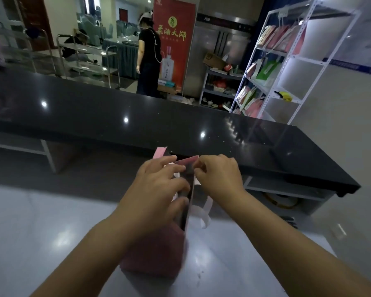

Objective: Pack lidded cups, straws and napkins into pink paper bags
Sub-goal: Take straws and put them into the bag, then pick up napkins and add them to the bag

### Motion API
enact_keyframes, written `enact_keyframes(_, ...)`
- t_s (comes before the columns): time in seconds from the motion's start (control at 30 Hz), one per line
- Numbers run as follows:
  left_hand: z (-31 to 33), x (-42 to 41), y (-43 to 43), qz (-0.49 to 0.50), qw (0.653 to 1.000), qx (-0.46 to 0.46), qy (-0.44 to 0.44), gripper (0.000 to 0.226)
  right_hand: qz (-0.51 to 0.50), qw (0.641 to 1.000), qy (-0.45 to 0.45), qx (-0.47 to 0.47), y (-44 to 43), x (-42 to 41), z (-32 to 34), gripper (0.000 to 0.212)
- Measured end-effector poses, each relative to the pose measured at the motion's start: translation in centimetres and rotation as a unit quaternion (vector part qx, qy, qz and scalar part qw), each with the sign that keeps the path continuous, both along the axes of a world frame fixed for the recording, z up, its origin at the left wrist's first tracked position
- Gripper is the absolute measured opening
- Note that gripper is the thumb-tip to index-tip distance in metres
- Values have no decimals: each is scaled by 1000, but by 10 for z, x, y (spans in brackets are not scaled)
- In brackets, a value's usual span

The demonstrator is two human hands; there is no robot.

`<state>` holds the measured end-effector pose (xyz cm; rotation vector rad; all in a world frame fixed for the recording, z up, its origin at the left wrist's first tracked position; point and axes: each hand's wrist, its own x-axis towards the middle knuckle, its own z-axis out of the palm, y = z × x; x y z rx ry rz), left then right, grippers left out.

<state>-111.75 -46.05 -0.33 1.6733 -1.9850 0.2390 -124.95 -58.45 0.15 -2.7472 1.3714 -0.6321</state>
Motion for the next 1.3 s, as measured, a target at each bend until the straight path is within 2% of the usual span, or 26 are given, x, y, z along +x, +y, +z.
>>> enact_keyframes(0.13, -4, -56, -27, -43, 999, -2, 0, 21, -49, 997, -28, 48, -14, -71, -6, 15)
enact_keyframes(0.23, -17, -102, -48, -70, 998, 3, -3, 26, -104, 992, 10, 70, -25, -131, -18, 15)
enact_keyframes(0.4, -51, -178, -90, -106, 993, 50, -18, 32, -192, 968, 53, 155, -42, -235, -49, 15)
enact_keyframes(0.57, -86, -244, -125, -116, 985, 111, -66, 29, -223, 946, 56, 229, -53, -318, -86, 15)
enact_keyframes(0.77, -140, -303, -139, -147, 956, 239, -87, 37, -145, 940, 121, 283, -42, -371, -150, 16)
enact_keyframes(0.9, -185, -328, -128, -188, 937, 288, -62, 67, -71, 956, 146, 245, -33, -384, -179, 13)
enact_keyframes(1.0, -207, -341, -120, -217, 927, 301, -50, 80, -21, 947, 167, 274, -28, -390, -190, 39)
enact_keyframes(1.1, -214, -344, -117, -224, 938, 264, -30, 66, 14, 949, 182, 257, -22, -400, -196, 51)
enact_keyframes(1.2, -210, -345, -115, -234, 953, 188, -39, 41, 18, 959, 151, 238, -18, -404, -198, 48)
enact_keyframes(1.3, -205, -345, -116, -236, 962, 138, -27, 27, 6, 963, 128, 239, -19, -406, -192, 39)
